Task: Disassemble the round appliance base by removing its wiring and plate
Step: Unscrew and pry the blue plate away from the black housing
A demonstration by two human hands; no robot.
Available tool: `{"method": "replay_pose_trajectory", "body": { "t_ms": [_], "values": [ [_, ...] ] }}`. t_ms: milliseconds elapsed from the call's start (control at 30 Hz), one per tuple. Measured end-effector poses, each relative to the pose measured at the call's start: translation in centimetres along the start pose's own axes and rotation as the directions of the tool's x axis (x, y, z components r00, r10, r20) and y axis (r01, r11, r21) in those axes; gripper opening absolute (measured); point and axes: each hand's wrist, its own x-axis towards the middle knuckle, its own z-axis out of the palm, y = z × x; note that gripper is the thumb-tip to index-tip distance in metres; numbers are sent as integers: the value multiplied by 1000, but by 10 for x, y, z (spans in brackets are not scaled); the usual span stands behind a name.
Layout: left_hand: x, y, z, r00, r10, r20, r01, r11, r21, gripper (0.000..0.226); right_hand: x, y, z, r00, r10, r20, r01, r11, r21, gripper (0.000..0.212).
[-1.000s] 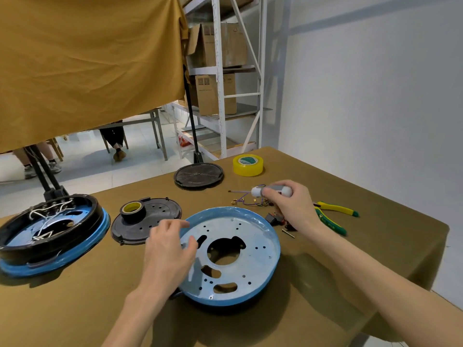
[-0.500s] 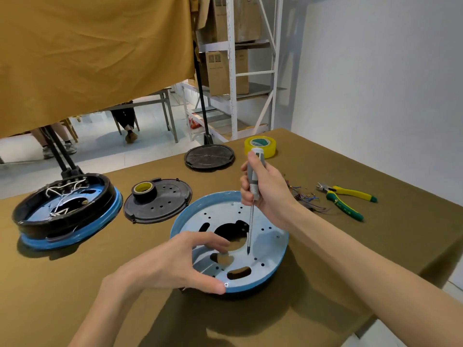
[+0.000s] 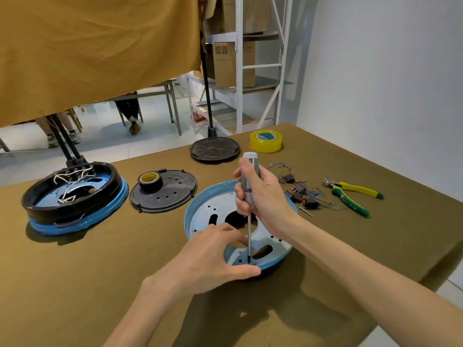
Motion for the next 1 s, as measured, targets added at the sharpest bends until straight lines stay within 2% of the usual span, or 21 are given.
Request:
{"method": "replay_pose_trajectory", "body": {
  "t_ms": [100, 200, 233, 400, 567, 767, 1000],
  "values": [
    [-2, -1, -3, 996, 42, 76, -41, 999, -16, 52, -8, -5, -4, 1000, -23, 7, 23, 999, -29, 36],
    [-1, -6, -13, 987, 96, 128, -68, 974, -214, 24, -15, -7, -6, 998, -64, 17, 65, 996, -61, 35],
    [1, -7, -15, 987, 109, 117, -76, 964, -257, 21, -17, -7, -6, 996, -82, 21, 83, 994, -71, 35],
    [21, -7, -12, 988, 152, -12, -149, 940, -307, 19, -21, -8, -6, 986, -162, 30, 164, 984, -69, 42],
    [34, -7, 4, 983, 181, -42, -183, 900, -395, 11, -24, -4, -10, 971, -237, 21, 238, 969, -71, 47],
    [32, -11, 7, 982, 184, -43, -186, 892, -412, 12, -23, -1, -10, 966, -258, 24, 258, 966, -22, 41],
    [31, -11, 5, 984, 179, -25, -173, 887, -428, 12, -28, 2, -9, 956, -290, 44, 289, 957, 12, 48]
  ]
}}
